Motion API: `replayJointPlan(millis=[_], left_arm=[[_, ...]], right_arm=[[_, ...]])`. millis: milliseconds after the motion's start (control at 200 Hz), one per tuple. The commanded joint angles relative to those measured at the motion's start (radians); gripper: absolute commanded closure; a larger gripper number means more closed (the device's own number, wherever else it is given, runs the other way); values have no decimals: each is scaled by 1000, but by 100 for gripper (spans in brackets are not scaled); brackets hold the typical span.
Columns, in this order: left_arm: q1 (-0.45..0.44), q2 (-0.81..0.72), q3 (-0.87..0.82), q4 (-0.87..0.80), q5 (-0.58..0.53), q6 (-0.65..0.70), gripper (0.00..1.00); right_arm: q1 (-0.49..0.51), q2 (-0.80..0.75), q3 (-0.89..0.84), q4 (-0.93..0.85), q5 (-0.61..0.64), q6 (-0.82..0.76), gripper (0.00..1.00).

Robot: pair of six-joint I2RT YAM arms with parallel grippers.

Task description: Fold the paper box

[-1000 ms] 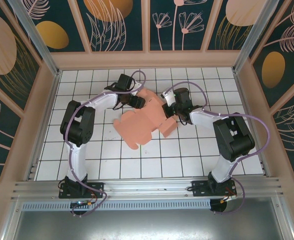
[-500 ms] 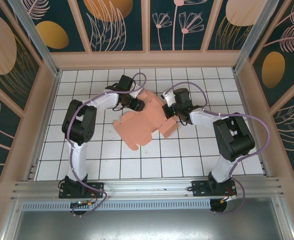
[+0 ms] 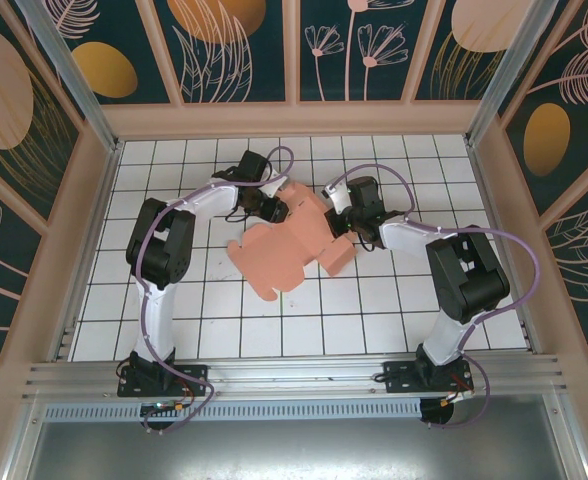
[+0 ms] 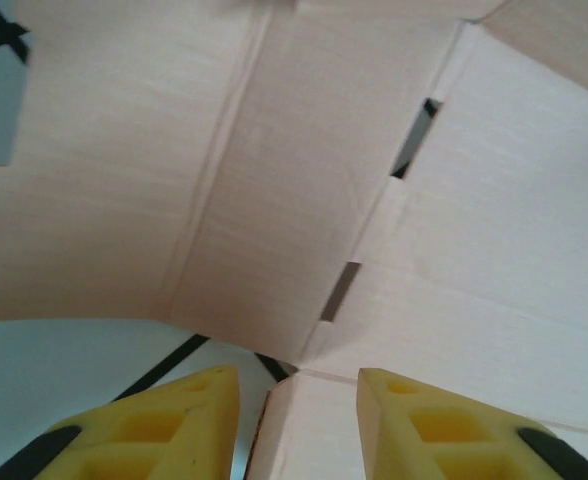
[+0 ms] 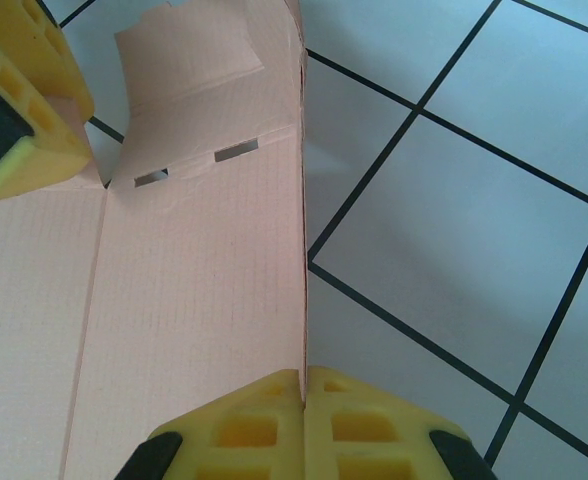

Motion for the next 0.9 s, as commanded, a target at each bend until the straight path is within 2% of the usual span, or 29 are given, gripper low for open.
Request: replayJointPlan(millis=[0,140,225,390,595,650,891], left_arm=[[4,-41,-19,-22,87,1,65],[3,-47,-51,-20,90,-17,64],[-8,-78,-88,-11,140,-8,59],[-16,-109,-154,36,146,-33,54],[-17,-89,-175,100,216,-100,65],[-18,-80,-173,108,224,-111,71],[-17,-7,-162,94,134,-157,71]], right_arm=[[-6,-16,14,-12,18,-17,100],[-6,-15,14,-12,22,-16,100],[-5,-9,16,-14,29,-20,100],[-6,3,24,-18,32,-20,100],[-1,14,29,-26,36,-20,100],[1,15,32,-30,42,-20,100],[6,13,36,-35,47,-23,100]])
